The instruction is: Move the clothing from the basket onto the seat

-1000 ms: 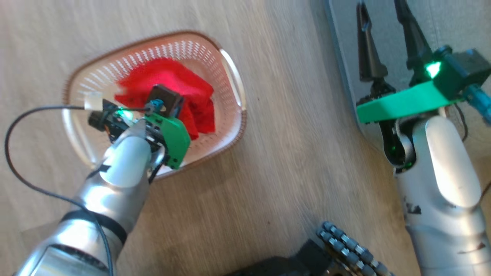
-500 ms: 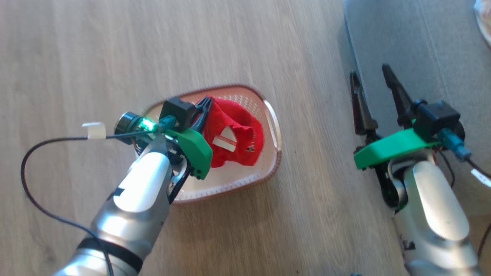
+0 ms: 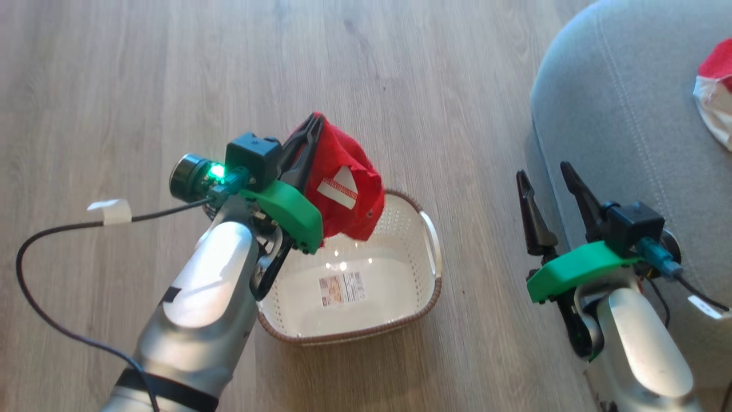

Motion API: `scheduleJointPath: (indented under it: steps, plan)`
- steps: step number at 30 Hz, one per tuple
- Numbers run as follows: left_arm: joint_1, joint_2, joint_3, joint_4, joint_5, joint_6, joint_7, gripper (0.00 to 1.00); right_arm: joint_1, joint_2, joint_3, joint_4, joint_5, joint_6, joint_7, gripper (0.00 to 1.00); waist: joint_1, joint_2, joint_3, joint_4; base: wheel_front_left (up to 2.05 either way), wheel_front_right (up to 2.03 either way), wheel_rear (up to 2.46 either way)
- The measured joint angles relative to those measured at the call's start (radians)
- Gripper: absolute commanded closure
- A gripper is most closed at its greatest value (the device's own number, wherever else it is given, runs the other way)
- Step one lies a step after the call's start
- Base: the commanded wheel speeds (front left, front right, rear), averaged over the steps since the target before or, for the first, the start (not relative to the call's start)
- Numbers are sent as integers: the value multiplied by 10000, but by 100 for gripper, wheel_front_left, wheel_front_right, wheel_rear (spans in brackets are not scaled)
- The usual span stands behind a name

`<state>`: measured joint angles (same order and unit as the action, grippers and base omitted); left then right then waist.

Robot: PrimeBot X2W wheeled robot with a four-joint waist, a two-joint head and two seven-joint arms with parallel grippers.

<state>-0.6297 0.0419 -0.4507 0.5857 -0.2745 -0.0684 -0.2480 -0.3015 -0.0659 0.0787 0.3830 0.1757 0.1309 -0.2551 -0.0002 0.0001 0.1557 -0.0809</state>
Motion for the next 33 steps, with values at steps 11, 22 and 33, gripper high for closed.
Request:
scheduleJointPath:
  steps: [11, 22, 33]
  plan:
    - [-29, -15, 29, -1542, 33, 0, -12, 100, 643, -4, 44, 207, 17, 0, 0, 0, 0, 0, -895, 136, 0, 0, 0]
    - [-686, -17, -527, -3083, -368, 134, -84, 100, 707, -4, 226, 259, 90, 0, 0, 0, 0, -1, -995, 151, 0, 0, 0]
    - [-864, -25, -1089, -3367, -543, 468, -86, 100, 637, -4, 1200, 251, 90, 0, 0, 0, 1, -1, -884, 160, 0, 0, 0]
